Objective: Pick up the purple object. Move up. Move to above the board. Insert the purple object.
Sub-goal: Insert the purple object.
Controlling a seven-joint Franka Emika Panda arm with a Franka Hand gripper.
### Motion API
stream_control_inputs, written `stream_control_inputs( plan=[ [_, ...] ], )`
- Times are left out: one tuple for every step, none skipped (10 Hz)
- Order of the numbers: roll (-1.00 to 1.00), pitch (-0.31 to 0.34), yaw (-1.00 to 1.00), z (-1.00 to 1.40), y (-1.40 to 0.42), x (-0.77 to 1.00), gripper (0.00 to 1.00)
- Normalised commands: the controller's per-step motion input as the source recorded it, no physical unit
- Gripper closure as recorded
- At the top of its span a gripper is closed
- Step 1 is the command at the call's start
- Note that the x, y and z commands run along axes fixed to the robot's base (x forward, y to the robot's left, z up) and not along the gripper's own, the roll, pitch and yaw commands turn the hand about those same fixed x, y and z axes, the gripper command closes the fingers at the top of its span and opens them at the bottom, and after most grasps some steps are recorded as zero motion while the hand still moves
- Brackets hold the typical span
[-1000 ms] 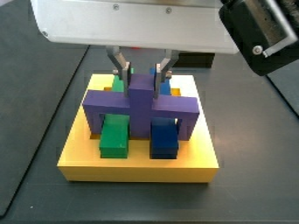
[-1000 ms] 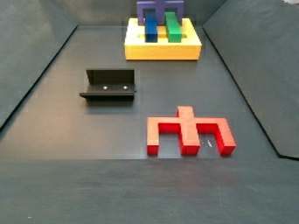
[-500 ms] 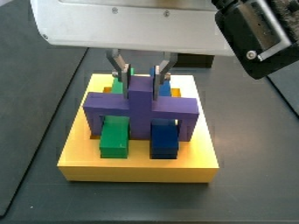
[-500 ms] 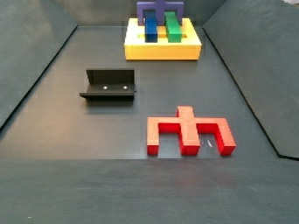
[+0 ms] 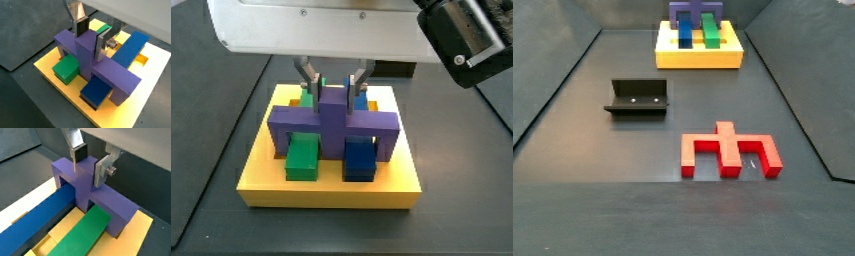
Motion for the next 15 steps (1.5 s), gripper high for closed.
stream_control_inputs(
  plan=[
    [0.03,0.0,0.21,-0.08,-0.02,-0.14,1.0],
    [0.02,-0.017,0.23,-0.06,0.0,-0.25,1.0],
    [0.0,-0.046,0.28,-0.07,0.0,-0.24,1.0],
    [0.0,-0.047,0.33,-0.05,-0.02,-0.07,1.0],
    [0.0,-0.004,0.31,-0.01,-0.02,0.0,1.0],
    [0.01,-0.017,0.12,-0.19,0.0,0.0,1.0],
    [0.0,-0.1,0.02,-0.4,0.0,0.0,1.0],
    [0.0,-0.141,0.0,-0.5,0.0,0.01,1.0],
    [-0.02,-0.097,0.0,-0.36,-0.07,0.07,1.0],
    [0.0,-0.131,0.0,-0.53,-0.05,0.03,1.0],
    [-0.01,-0.134,0.0,-0.47,-0.07,0.05,1.0],
    [-0.03,-0.093,0.0,-0.37,-0.07,0.18,1.0],
    [-0.04,-0.033,0.0,-0.22,-0.03,0.38,1.0],
    [-0.02,0.0,0.0,-0.13,0.0,0.56,1.0],
    [-0.03,0.0,0.0,-0.15,0.0,0.38,1.0]
  ],
)
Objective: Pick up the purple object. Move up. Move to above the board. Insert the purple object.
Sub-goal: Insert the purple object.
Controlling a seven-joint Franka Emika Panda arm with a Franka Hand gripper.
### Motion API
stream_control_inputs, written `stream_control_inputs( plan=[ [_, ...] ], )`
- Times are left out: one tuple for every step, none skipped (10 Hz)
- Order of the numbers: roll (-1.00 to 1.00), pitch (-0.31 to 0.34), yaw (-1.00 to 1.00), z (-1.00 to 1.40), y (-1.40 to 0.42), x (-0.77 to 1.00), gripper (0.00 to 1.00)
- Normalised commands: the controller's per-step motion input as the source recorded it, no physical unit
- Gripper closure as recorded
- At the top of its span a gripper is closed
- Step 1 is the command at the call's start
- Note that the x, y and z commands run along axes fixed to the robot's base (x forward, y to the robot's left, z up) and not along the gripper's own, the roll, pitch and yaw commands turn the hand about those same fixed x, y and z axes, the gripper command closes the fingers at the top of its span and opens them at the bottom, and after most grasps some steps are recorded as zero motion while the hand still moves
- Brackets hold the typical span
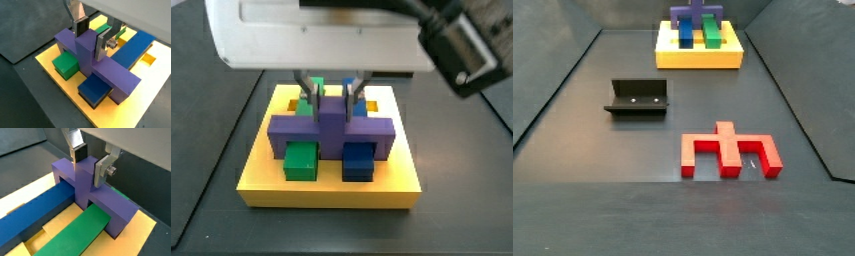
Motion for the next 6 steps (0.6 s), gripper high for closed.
stream_control_inputs(
  plan=[
    [0.0,-0.066,0.0,-0.42,0.09,0.02,1.0],
    [0.0,-0.161,0.0,-0.59,0.06,0.0,1.0],
    [-0.01,-0.204,0.0,-0.67,0.07,0.0,1.0],
    [-0.02,-0.211,0.0,-0.66,0.05,0.0,1.0],
    [0.0,-0.039,0.0,-0.17,0.0,0.0,1.0],
    [0.0,0.0,0.0,0.0,0.0,0.0,1.0]
  ],
)
